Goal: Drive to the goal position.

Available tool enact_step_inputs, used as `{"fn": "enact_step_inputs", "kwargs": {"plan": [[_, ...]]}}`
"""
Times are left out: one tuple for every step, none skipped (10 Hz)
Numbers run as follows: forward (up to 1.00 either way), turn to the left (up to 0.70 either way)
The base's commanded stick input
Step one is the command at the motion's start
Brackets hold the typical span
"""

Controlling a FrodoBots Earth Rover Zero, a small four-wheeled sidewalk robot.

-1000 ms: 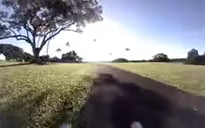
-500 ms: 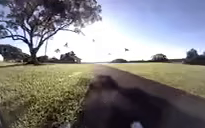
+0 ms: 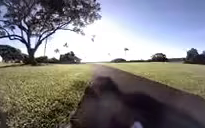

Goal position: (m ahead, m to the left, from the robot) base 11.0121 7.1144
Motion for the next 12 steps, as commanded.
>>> {"fn": "enact_step_inputs", "kwargs": {"plan": [[0.70,0.00],[0.70,0.00],[0.70,0.00],[0.70,0.00],[0.70,0.00],[0.70,0.00],[0.70,0.00],[0.70,0.00],[0.70,0.00],[0.70,0.00],[0.70,0.00],[0.70,0.00]]}}
